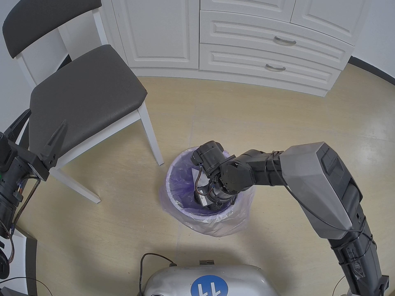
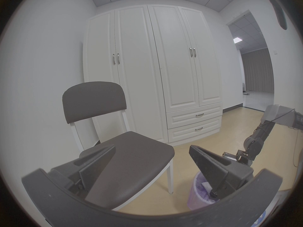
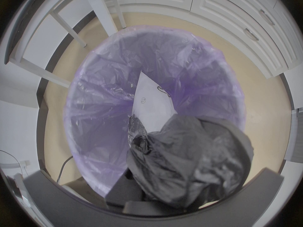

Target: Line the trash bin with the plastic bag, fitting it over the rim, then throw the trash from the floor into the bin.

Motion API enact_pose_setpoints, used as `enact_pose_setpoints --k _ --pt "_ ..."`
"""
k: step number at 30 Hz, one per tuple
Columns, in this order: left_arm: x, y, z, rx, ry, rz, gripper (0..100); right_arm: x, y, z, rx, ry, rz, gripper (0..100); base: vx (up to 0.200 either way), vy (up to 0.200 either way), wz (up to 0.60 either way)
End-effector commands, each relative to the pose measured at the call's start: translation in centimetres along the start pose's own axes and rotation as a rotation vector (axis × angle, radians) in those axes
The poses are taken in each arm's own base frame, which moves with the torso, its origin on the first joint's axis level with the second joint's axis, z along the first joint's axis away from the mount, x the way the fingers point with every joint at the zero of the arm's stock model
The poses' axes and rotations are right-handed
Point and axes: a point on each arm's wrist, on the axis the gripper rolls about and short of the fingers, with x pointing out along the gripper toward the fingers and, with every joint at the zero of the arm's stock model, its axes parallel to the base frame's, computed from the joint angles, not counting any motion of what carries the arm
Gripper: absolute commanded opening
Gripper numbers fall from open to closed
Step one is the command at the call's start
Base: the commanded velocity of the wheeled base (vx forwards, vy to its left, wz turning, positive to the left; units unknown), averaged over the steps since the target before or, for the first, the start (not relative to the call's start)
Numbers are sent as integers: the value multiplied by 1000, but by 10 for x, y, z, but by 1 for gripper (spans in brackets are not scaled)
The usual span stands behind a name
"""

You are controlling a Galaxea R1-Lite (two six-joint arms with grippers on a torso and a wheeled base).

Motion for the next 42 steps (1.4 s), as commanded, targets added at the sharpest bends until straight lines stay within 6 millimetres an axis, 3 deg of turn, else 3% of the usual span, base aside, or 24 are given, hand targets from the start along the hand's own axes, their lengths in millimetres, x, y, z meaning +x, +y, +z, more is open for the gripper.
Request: enact_pose_setpoints --k 1,7,19,26,27,42 --pt "2 -1 -2 -1 12 -2 100 16 3 -8 1 10 -4 0 0 0 0" --pt "2 0 -2 -1 9 -2 100 29 3 -12 12 8 -10 0 0 0 0" --pt "1 0 -2 0 8 0 100 29 3 -13 11 13 -10 0 0 0 0" --pt "2 0 -2 -1 9 -2 100 17 5 -6 13 -14 -1 0 0 0 0" --pt "2 0 -2 -1 9 -2 100 17 5 -6 13 -14 -1 100 0 0 0" --pt "1 0 -2 0 9 0 100 -3 4 7 23 -73 -34 100 0 0 0"
